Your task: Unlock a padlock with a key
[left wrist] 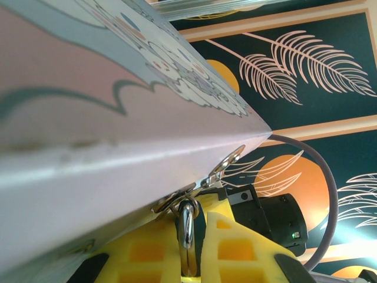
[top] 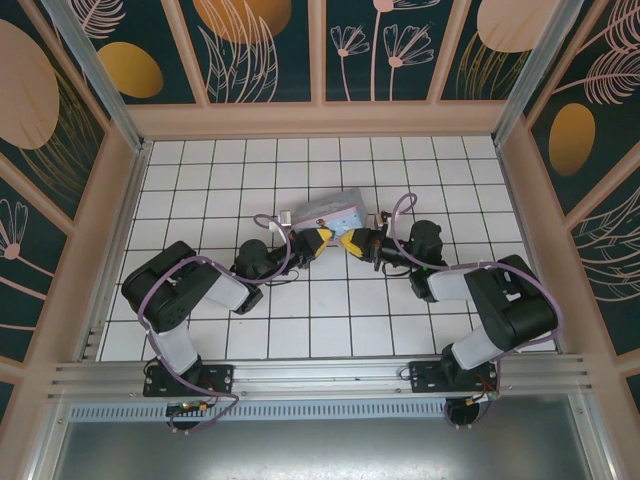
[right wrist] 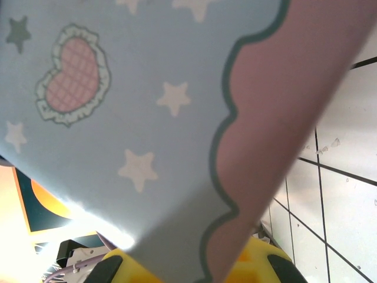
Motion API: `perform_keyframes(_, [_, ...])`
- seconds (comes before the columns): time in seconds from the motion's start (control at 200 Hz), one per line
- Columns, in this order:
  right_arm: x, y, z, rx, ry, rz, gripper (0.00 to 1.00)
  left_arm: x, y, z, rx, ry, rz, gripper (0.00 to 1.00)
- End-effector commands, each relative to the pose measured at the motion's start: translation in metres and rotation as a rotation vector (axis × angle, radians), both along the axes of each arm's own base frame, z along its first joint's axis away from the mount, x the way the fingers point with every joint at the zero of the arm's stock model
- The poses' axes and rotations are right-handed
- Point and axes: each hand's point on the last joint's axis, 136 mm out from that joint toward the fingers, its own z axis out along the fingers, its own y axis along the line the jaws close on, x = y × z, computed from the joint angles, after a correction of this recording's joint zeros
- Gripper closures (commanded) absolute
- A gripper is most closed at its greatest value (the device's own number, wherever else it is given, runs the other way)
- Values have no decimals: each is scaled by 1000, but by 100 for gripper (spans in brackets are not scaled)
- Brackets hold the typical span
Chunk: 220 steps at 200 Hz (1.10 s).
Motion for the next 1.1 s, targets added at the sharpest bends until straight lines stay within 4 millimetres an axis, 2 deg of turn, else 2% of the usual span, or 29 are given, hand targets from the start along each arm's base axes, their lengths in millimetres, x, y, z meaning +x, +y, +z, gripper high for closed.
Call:
perform_keyframes(0.0, [-4,12,43,50,-175,49,100,-53,-30,7,2,-81,-265,100])
perform_keyframes(0.21, [-14,10,26,-70,-202,50,100,-59,-27,-4,37,-54,-275,100])
perform_keyframes(0.47, [-25,7,8,-139,-202,53,100,-66,-29,-14,104,-48,-318,100])
perform_keyframes(0.796, [-30,4,-13,-183,-183,43,100,-64,-30,-12,100,-53,-318,100])
perform_keyframes(1.096, [-27,-1,-18,-133,-136,9,100,-68,-27,-7,73,-69,-318,100])
